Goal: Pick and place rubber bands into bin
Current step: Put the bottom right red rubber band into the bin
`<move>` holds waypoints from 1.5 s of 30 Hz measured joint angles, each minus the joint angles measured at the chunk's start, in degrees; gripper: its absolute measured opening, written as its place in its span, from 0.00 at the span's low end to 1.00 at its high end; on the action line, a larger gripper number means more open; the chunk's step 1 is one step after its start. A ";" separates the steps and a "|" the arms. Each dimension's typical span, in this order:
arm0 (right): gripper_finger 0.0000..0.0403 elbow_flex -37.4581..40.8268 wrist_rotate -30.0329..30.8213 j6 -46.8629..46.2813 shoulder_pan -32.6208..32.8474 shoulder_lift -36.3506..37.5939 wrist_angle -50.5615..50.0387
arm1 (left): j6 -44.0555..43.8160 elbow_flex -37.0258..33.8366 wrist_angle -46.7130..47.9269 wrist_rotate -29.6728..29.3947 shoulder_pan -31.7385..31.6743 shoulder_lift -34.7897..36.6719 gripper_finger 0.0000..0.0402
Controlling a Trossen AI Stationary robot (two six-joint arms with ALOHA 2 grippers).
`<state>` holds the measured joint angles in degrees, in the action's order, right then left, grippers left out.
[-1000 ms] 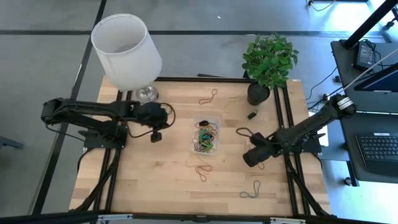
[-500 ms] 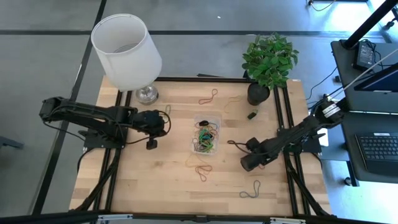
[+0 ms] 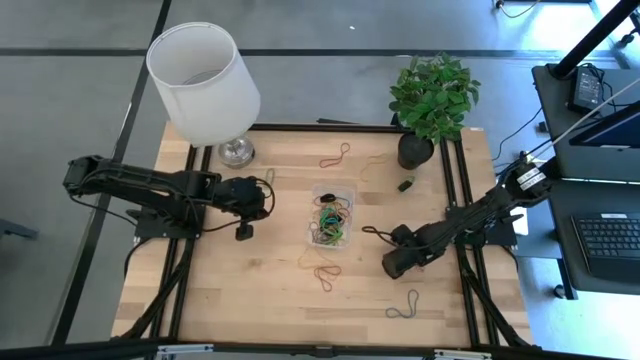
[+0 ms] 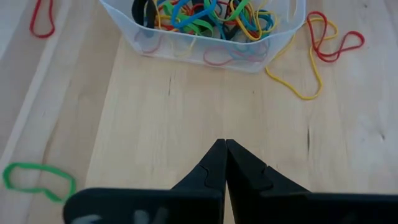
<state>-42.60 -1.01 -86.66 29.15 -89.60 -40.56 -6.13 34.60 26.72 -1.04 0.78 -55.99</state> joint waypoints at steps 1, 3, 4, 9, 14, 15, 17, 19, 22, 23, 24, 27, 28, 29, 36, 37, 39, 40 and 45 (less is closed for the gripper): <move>0.02 -0.73 -0.56 0.02 0.00 -0.11 0.28 | -0.02 -0.01 0.00 0.06 0.00 -0.02 0.00; 0.01 -2.54 -1.69 0.10 0.10 -0.04 1.61 | -0.06 0.00 -0.02 0.15 0.00 -0.01 0.01; 0.01 -3.33 -1.71 0.20 0.20 0.19 2.24 | -0.08 -0.01 0.02 0.15 0.00 -0.02 0.01; 0.00 -7.51 -0.93 2.96 0.44 0.19 0.88 | -0.18 0.01 -0.01 0.18 0.00 -0.02 0.00; 0.00 -12.26 3.58 3.33 0.44 0.26 -1.96 | -0.20 -0.01 0.00 0.22 0.00 -0.02 0.01; 0.00 -13.20 4.77 3.44 0.44 0.28 -2.68 | -0.20 0.00 0.00 0.24 0.00 -0.02 0.01; 0.00 -14.76 6.16 4.23 0.44 0.29 -5.74 | -0.20 -0.01 0.00 0.24 0.00 -0.02 0.00; 0.00 -15.22 6.34 4.29 0.42 0.32 -7.38 | -0.20 0.01 0.00 0.24 0.00 -0.02 0.00; 0.01 -14.83 6.33 4.38 0.44 0.34 -7.74 | -0.20 0.01 0.00 0.33 0.00 -0.02 0.01; 0.03 -14.41 6.31 4.44 0.44 0.31 -7.61 | -0.20 0.00 0.00 0.52 0.00 -0.02 0.01; 0.05 -13.99 6.09 4.44 0.44 0.11 -7.64 | -0.20 0.01 0.00 0.77 0.00 -0.02 0.01; 0.13 -12.59 5.23 4.46 0.42 -0.13 -7.04 | -0.20 0.01 0.00 1.25 0.00 -0.03 0.00; 0.17 -12.06 4.75 4.46 0.42 -0.13 -6.73 | -0.18 0.01 0.01 1.29 0.02 -0.03 0.00; 0.20 -11.39 4.03 4.44 0.42 -0.14 -6.53 | -0.20 0.01 0.00 1.29 0.02 -0.04 0.01; 0.45 -7.50 3.73 2.98 0.42 -0.16 -4.04 | 0.25 0.01 0.04 1.29 0.02 -0.04 0.00; 0.49 -6.95 3.72 2.95 0.42 -0.16 -2.94 | 0.35 0.01 0.02 1.29 0.02 -0.04 0.01; 0.54 -5.62 3.73 2.99 0.42 -0.16 -0.47 | 0.42 0.01 0.04 1.29 0.00 -0.04 0.01; 0.56 -4.84 3.73 2.98 0.42 -0.16 0.70 | 0.44 0.01 0.02 1.29 0.00 -0.04 0.01; 0.59 -1.36 3.07 2.96 0.42 -0.16 4.40 | 0.15 0.01 0.03 1.29 0.01 -0.04 0.00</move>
<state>-43.97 2.06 -83.70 29.56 -89.76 -36.15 -5.98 34.61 26.76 0.25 0.78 -56.03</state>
